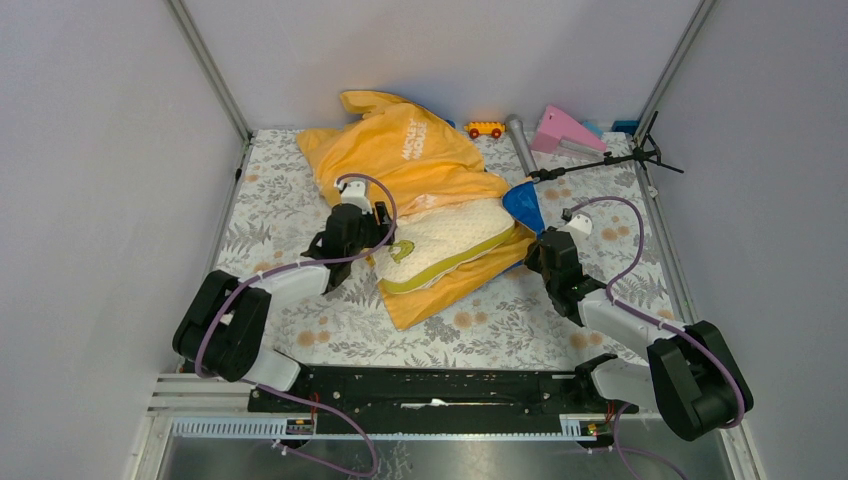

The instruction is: Remove the pillowcase from the pillow

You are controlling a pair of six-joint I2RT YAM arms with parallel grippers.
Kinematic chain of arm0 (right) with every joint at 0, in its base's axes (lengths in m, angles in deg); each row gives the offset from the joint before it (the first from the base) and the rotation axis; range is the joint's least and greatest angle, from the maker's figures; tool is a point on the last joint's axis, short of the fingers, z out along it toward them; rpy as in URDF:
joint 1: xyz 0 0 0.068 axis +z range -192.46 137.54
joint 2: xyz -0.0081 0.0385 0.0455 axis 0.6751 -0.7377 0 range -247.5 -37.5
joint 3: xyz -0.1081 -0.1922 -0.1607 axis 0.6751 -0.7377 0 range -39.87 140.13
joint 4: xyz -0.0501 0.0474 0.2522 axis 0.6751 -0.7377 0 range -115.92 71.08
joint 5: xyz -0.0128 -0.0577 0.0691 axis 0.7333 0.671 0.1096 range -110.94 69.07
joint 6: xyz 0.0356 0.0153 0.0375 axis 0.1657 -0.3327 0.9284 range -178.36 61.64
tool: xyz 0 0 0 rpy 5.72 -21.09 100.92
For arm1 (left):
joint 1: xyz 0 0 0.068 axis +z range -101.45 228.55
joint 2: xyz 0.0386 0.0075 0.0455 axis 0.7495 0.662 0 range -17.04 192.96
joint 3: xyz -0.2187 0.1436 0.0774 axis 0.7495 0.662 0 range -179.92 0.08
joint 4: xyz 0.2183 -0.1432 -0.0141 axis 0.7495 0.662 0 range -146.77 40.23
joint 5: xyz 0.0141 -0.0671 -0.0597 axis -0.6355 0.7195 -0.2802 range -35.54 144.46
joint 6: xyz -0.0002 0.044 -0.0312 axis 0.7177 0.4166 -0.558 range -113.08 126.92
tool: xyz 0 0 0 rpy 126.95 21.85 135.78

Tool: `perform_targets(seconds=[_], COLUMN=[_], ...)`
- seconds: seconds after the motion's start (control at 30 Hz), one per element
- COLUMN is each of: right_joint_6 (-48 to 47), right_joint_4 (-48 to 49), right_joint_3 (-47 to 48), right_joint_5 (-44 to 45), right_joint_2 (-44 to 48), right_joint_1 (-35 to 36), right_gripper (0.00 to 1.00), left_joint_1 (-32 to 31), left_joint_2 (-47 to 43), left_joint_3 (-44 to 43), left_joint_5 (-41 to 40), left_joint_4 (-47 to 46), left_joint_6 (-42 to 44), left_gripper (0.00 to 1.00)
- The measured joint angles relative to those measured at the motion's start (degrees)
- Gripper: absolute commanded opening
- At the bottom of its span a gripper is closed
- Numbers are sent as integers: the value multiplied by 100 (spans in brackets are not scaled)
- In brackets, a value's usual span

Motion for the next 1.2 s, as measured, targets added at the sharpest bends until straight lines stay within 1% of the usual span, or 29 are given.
perform_targets(seconds=[0.07, 0.2, 0.27, 0.4, 0.5, 0.53, 0.57, 0.6, 0.63, 0.67, 0.7, 0.9, 1.2], right_joint_6=[-24, -68, -85, -94, -105, -105, -107, -107, -109, -109, -107, -111, -205], right_joint_4=[7, 48, 63, 103, 125, 125, 125, 125, 125, 125, 125, 127, 315], right_joint_3=[0, -2, -2, 0, -2, -2, -2, 0, -2, 0, -2, -2, 0], right_joint_5=[-42, -170, -181, -184, -184, -184, -186, -186, -186, -186, -186, -210, -636], right_joint_2=[-24, -59, -59, -59, -59, -59, -59, -59, -59, -59, -59, -63, -304], right_joint_1=[0, -2, -2, -2, -2, -2, -2, -2, -2, -2, -2, -2, -11], right_gripper=[0, 0, 0, 0, 0, 0, 0, 0, 0, 0, 0, 0, 1], left_joint_1=[24, 168, 295, 420, 422, 415, 415, 415, 415, 415, 415, 417, 323], left_joint_2=[-133, -229, -229, -227, -208, -197, -197, -197, -197, -197, -197, -249, -920], left_joint_3=[57, 107, 127, 129, 129, 129, 129, 129, 129, 129, 129, 173, 590], left_joint_5=[-98, -299, -278, -260, -260, -258, -254, -240, -203, -138, -44, 389, 905], left_joint_4=[2, -28, -37, -7, 44, 50, 57, 57, 55, 48, 42, -31, -269], left_joint_6=[-20, -144, -216, -302, -328, -326, -326, -321, -310, -323, -273, -140, -63], left_gripper=[83, 84, 80, 65, 60, 56, 48, 37, 22, 10, 0, 0, 0])
